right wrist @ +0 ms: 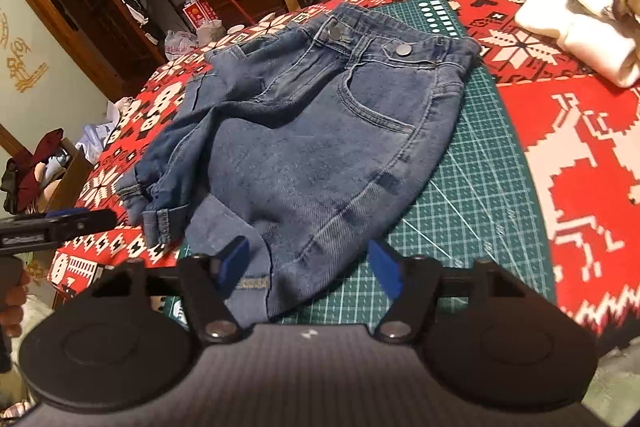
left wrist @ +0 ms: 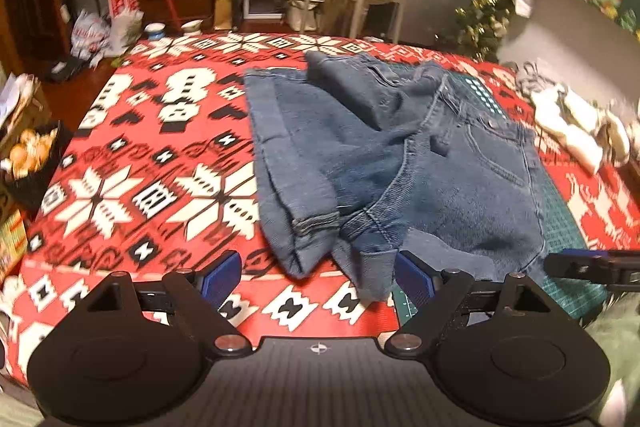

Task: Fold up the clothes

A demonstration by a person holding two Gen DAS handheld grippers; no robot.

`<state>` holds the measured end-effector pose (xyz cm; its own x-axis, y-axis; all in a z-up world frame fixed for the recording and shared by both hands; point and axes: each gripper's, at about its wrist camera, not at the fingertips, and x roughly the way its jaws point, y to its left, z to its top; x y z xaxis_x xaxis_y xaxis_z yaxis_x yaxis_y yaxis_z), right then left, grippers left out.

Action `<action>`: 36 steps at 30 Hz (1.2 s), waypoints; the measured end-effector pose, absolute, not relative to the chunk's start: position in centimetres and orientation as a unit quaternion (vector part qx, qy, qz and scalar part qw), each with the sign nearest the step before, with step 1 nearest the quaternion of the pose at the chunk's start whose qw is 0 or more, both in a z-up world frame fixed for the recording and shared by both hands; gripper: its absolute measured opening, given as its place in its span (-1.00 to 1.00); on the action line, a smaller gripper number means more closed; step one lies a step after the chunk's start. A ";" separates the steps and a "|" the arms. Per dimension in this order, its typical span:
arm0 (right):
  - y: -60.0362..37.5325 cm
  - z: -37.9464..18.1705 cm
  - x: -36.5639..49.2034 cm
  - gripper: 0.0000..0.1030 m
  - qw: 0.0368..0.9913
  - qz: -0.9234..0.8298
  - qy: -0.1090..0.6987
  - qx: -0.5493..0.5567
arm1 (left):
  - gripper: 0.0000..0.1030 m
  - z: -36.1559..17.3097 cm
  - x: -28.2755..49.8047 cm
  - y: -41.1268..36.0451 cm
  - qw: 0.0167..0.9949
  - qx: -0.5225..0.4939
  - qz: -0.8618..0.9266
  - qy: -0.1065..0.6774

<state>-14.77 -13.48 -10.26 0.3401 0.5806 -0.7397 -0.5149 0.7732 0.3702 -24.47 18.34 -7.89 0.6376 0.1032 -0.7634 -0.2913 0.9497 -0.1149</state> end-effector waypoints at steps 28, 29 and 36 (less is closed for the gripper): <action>-22.7 -9.7 -9.5 -0.92 0.915 0.141 0.377 -0.008 | 0.22 -8.5 -25.1 16.3 0.898 -0.062 0.083 0.427; -22.7 -10.0 -9.7 -0.90 0.915 0.142 0.377 -0.015 | 0.22 -8.4 -25.1 16.3 0.898 -0.064 0.083 0.427; -22.9 -9.5 -10.3 -0.63 0.912 0.155 0.379 -0.029 | 0.22 -7.9 -25.2 16.6 0.898 -0.071 0.083 0.425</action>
<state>-10.35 -22.85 -9.54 0.6642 0.2609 -0.7005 -0.3043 0.9503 0.0655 -25.24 16.63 -7.94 0.6245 0.0883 -0.7760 -0.2098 0.9760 -0.0578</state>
